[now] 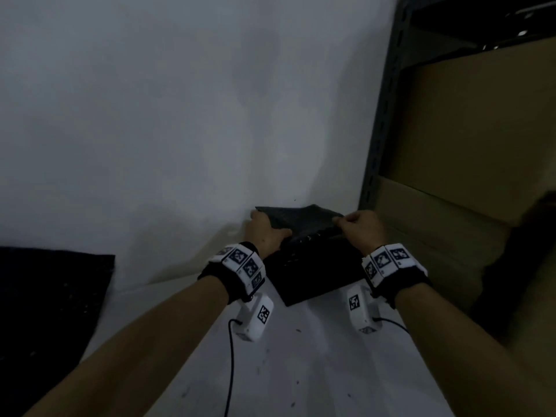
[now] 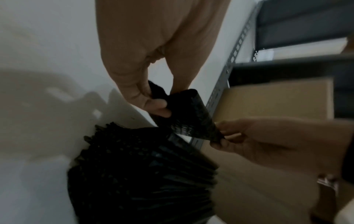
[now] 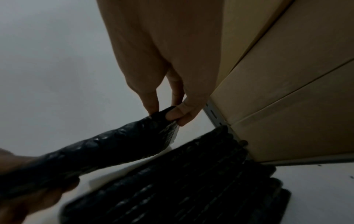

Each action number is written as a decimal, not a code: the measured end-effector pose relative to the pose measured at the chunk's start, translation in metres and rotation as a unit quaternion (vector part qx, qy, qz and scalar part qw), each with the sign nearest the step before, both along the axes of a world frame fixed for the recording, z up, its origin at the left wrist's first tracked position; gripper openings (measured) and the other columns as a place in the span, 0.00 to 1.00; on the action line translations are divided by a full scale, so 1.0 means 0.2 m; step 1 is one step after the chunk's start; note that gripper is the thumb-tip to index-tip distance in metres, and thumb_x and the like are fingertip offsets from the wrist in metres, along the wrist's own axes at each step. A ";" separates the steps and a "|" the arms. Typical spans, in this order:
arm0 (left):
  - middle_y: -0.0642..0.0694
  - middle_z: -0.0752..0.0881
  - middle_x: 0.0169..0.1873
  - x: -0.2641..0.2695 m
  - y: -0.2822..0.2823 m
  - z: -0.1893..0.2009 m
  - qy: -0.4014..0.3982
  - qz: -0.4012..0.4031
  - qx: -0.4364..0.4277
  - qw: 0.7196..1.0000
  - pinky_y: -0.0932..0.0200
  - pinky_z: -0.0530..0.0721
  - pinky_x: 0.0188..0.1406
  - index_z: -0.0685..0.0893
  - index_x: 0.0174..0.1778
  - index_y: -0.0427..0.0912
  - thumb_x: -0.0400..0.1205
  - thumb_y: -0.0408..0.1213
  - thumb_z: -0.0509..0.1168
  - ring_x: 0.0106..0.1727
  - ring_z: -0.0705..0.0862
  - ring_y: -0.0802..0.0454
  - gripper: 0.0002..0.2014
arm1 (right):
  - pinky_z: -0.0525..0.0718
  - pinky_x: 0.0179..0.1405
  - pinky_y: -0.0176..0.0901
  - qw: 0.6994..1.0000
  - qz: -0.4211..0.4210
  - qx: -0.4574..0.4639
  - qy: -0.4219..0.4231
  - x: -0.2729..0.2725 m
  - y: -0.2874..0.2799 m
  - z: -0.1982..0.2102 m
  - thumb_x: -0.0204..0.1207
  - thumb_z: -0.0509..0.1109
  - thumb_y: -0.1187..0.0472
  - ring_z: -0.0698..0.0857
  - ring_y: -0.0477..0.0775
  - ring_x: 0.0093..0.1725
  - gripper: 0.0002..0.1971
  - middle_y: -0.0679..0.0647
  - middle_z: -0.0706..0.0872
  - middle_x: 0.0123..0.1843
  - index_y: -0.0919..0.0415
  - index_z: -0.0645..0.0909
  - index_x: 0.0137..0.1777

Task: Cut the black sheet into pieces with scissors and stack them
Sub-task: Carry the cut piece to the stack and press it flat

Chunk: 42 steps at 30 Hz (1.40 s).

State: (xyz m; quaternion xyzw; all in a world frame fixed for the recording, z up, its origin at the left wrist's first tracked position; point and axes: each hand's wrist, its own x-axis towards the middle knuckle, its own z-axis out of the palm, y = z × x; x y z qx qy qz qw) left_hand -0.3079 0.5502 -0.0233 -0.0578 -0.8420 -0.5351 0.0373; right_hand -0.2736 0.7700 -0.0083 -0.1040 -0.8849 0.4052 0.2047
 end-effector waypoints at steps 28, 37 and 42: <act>0.47 0.31 0.85 -0.27 0.12 -0.22 -0.065 -0.241 -0.456 0.854 0.36 0.33 0.82 0.34 0.86 0.61 0.76 0.79 0.49 0.86 0.30 0.44 0.50 | 0.41 0.87 0.59 0.862 0.204 0.403 -0.230 -0.54 0.00 -0.40 0.92 0.43 0.50 0.42 0.60 0.89 0.26 0.51 0.41 0.90 0.53 0.49 0.89; 0.46 0.32 0.86 -0.16 0.07 -0.27 -0.066 -0.182 -0.414 0.889 0.41 0.37 0.85 0.32 0.86 0.49 0.77 0.77 0.51 0.87 0.35 0.41 0.54 | 0.38 0.82 0.72 0.869 0.107 0.415 -0.246 -0.44 -0.08 -0.41 0.88 0.41 0.37 0.44 0.59 0.89 0.26 0.44 0.43 0.90 0.27 0.42 0.85; 0.43 0.47 0.88 0.01 -0.11 -0.15 -0.083 -0.229 -0.381 0.892 0.52 0.52 0.85 0.41 0.88 0.46 0.82 0.71 0.52 0.87 0.52 0.44 0.48 | 0.51 0.82 0.67 0.876 0.010 0.478 -0.059 -0.35 -0.16 -0.37 0.87 0.46 0.40 0.75 0.57 0.76 0.25 0.53 0.78 0.78 0.41 0.75 0.77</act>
